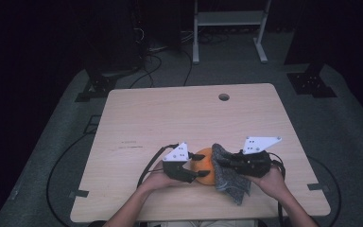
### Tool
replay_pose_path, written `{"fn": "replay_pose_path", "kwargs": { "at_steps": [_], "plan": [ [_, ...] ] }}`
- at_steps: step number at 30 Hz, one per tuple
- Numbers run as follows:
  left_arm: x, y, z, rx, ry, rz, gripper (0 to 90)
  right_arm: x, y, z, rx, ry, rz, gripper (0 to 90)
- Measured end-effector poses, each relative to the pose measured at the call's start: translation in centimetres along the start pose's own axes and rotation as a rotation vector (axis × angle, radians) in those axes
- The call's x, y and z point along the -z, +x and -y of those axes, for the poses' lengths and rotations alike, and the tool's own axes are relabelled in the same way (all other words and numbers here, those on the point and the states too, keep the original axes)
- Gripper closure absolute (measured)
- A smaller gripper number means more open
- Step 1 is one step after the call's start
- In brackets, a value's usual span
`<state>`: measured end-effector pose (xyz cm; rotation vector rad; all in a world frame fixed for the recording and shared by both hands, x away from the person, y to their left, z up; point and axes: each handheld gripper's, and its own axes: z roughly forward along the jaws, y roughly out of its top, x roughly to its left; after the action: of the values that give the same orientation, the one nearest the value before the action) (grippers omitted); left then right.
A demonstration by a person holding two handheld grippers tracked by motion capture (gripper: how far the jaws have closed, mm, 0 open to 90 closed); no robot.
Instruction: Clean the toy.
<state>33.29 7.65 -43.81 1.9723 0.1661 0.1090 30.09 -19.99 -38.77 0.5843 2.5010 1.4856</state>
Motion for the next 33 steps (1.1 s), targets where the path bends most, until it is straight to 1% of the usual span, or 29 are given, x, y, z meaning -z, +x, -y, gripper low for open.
{"fn": "replay_pose_path", "kwargs": {
  "at_steps": [1, 2, 3, 4, 5, 6, 7, 8, 9, 10, 11, 12, 13, 14, 15, 16, 17, 19, 20, 21, 22, 24, 26, 27, 28, 29, 30, 31, 33],
  "plan": [
    [0.0, 0.0, 0.0, 0.0, 0.0, 0.0, 36.1, 0.0, 0.0, 0.0, 0.0, 0.0, 0.0, 79.5],
    [0.2, 0.3, 0.1, 0.031, -0.016, 0.005, 28.5, 0.0, -0.2, 0.6, -0.012, 0.008, 0.006, 79.6],
    [0.2, 0.3, 0.1, 0.031, -0.016, 0.005, 20.3, 0.0, -0.3, 0.9, -0.021, 0.003, 0.004, 79.6],
    [-0.3, 0.7, 0.3, 0.068, 0.006, -0.009, 15.0, 0.2, -0.6, 1.3, -0.041, -0.005, -0.001, 79.7],
    [-0.6, 0.8, 0.5, 0.067, 0.025, -0.017, 15.2, 0.3, -0.7, 1.5, -0.051, -0.009, 0.0, 79.6],
    [-0.9, 0.8, 0.7, 0.063, 0.024, -0.012, 17.4, 0.5, -0.9, 1.7, -0.064, -0.014, 0.002, 79.6],
    [-0.9, 0.8, 0.7, 0.063, 0.024, -0.012, 23.0, 0.5, -0.9, 1.7, -0.064, -0.014, 0.002, 79.6],
    [-1.1, 0.7, 0.6, 0.06, 0.015, -0.021, 23.0, 0.6, -1.1, 1.8, -0.071, -0.014, 0.001, 79.6],
    [-1.1, 0.6, 0.4, 0.045, 0.018, -0.028, 31.7, 0.8, -1.1, 1.8, -0.075, -0.019, 0.008, 79.6],
    [-0.7, 0.2, -0.3, 0.005, 0.015, -0.062, 46.8, 1.3, -1.1, 1.7, -0.076, -0.047, 0.006, 79.6],
    [-0.7, 0.2, -0.3, 0.005, 0.015, -0.062, 49.6, 1.3, -1.1, 1.7, -0.076, -0.047, 0.006, 79.6],
    [-0.2, -0.4, -1.3, -0.022, 0.012, -0.076, 51.7, 1.9, -0.8, 1.2, -0.065, -0.08, 0.006, 79.6],
    [-0.2, -0.4, -1.3, -0.022, 0.012, -0.076, 52.3, 1.9, -0.8, 1.2, -0.065, -0.08, 0.006, 79.6],
    [0.5, -0.6, -2.1, -0.02, 0.015, -0.068, 52.7, 2.5, -0.5, 0.6, -0.051, -0.112, 0.001, 79.6],
    [0.5, -0.6, -2.1, -0.02, 0.015, -0.068, 52.9, 2.5, -0.5, 0.6, -0.051, -0.112, 0.001, 79.6],
    [0.8, -0.7, -2.6, -0.016, 0.037, -0.066, 52.9, 2.6, -0.4, 0.4, -0.05, -0.123, -0.005, 79.6],
    [1.1, -0.5, -2.9, 0.004, 0.069, -0.062, 52.9, 2.5, -0.3, -0.1, -0.039, -0.12, -0.004, 79.6],
    [1.3, -0.4, -2.8, 0.012, 0.08, -0.063, 53.2, 2.3, -0.3, -0.1, -0.038, -0.112, -0.002, 79.6],
    [1.5, -0.3, -2.7, 0.018, 0.099, -0.064, 53.2, 2.1, -0.3, -0.1, -0.04, -0.108, -0.003, 79.6],
    [1.5, -0.3, -2.7, 0.017, 0.11, -0.067, 53.4, 1.8, -0.3, -0.2, -0.046, -0.113, -0.01, 79.6],
    [1.6, -0.3, -2.7, 0.005, 0.13, -0.07, 53.7, 1.4, -0.1, -0.4, -0.051, -0.142, -0.032, 79.6],
    [1.5, -0.6, -2.8, -0.012, 0.146, -0.068, 53.7, 1.2, 0.0, -0.6, -0.049, -0.147, -0.038, 79.6],
    [1.3, -0.7, -2.7, -0.015, 0.146, -0.066, 53.8, 0.3, 0.2, -1.2, -0.022, -0.121, -0.042, 79.6],
    [1.1, -0.8, -2.5, -0.008, 0.153, -0.07, 53.8, -0.2, 0.2, -1.2, -0.017, -0.103, -0.038, 79.6],
    [1.1, -0.4, -2.1, 0.016, 0.148, -0.064, 53.9, -0.9, 0.0, -1.0, -0.008, -0.067, -0.015, 79.7],
    [1.1, -0.4, -2.1, 0.016, 0.148, -0.064, 53.9, -1.0, -0.1, -0.8, -0.012, -0.065, -0.009, 79.7],
    [1.2, 0.0, -1.8, 0.045, 0.139, -0.063, 53.9, -0.8, -0.4, -0.3, -0.037, -0.07, -0.01, 79.8],
    [1.2, 0.0, -1.8, 0.045, 0.139, -0.063, 53.9, -0.8, -0.4, -0.3, -0.037, -0.07, -0.01, 79.8],
    [1.2, 0.1, -1.6, 0.063, 0.133, -0.067, 53.7, -0.4, -0.8, 0.4, -0.052, -0.061, 0.01, 79.9]
  ]
}}
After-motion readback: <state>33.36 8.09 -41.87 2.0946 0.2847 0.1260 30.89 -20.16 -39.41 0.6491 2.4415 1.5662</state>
